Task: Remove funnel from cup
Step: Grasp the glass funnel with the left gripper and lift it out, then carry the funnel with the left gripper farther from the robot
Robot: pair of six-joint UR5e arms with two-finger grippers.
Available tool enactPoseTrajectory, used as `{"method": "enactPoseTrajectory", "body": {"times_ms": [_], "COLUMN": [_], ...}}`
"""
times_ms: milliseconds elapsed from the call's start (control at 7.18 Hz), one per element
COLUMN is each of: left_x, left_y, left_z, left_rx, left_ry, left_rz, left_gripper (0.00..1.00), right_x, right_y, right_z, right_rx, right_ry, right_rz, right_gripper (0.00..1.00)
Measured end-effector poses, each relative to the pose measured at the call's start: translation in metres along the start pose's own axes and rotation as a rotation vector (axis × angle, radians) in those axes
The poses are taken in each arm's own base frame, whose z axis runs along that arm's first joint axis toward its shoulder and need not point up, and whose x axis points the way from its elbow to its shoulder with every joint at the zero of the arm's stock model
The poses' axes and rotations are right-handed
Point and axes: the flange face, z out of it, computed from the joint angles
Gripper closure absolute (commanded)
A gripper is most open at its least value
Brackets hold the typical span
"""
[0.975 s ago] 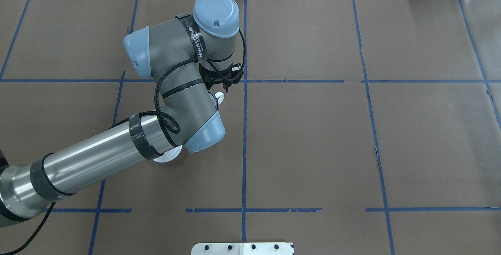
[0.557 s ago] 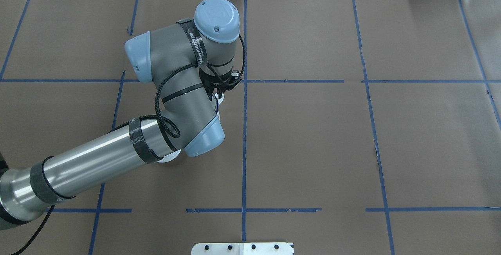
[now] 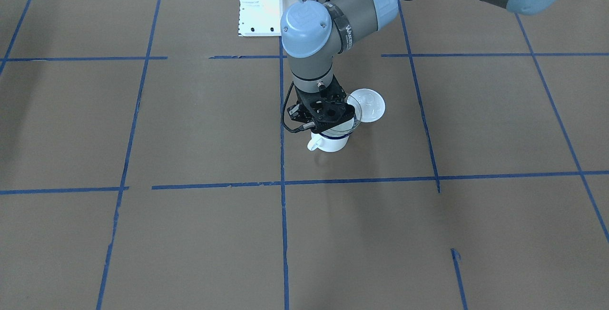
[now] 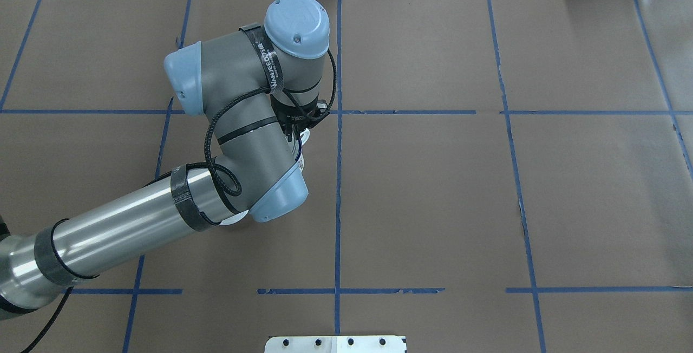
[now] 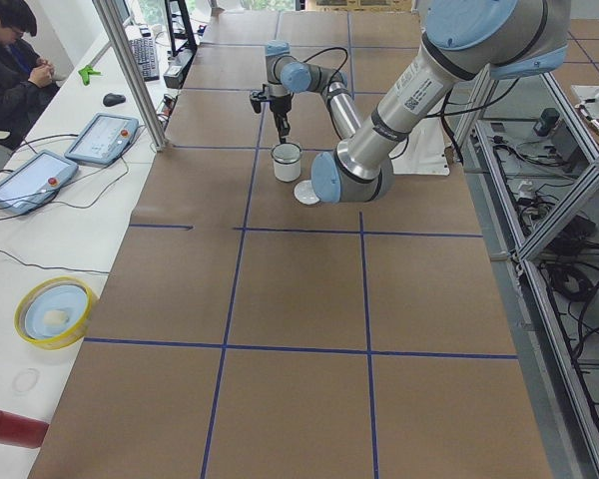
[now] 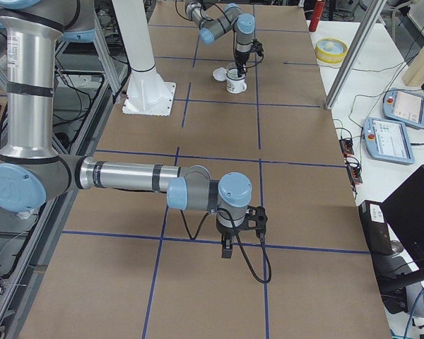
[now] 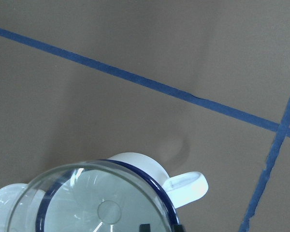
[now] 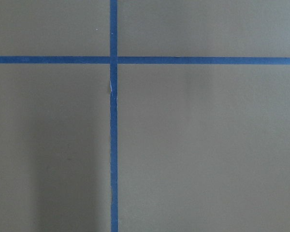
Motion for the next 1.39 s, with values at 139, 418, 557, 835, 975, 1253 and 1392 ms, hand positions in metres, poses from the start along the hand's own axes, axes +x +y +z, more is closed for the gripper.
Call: {"method": "enactPoseTrajectory", "body": {"times_ms": [139, 418, 557, 835, 975, 1253, 1392], "left_x": [0.000, -0.001, -0.003, -0.015, -0.018, -0.025, -0.035], "left_y": [0.001, 0.002, 0.007, 0.026, 0.027, -0.009, -0.040], "left_z": [-0.001, -0.007, -0.019, -0.068, -0.098, -0.157, -0.179], "left_rx": [-0.001, 0.001, 0.003, 0.011, 0.035, 0.160, 0.221], "left_ry": [-0.001, 0.004, 0.011, 0.032, 0.051, 0.111, 0.166], "left_rz": [0.000, 0.002, 0.006, 0.017, 0.016, -0.034, -0.095], "left_gripper": [1.00, 1.00, 1.00, 1.00, 1.00, 1.00, 1.00], "right_x": [0.000, 0.000, 0.000, 0.000, 0.000, 0.000, 0.000], "right_y": [0.000, 0.000, 0.000, 0.000, 0.000, 0.000, 0.000], "right_z": [0.000, 0.000, 0.000, 0.000, 0.000, 0.000, 0.000], "right_rx": [0.000, 0.000, 0.000, 0.000, 0.000, 0.000, 0.000], "right_ry": [0.000, 0.000, 0.000, 0.000, 0.000, 0.000, 0.000], "right_rz": [0.000, 0.000, 0.000, 0.000, 0.000, 0.000, 0.000], "right_gripper": [0.00, 0.00, 0.00, 0.00, 0.00, 0.00, 0.00]}}
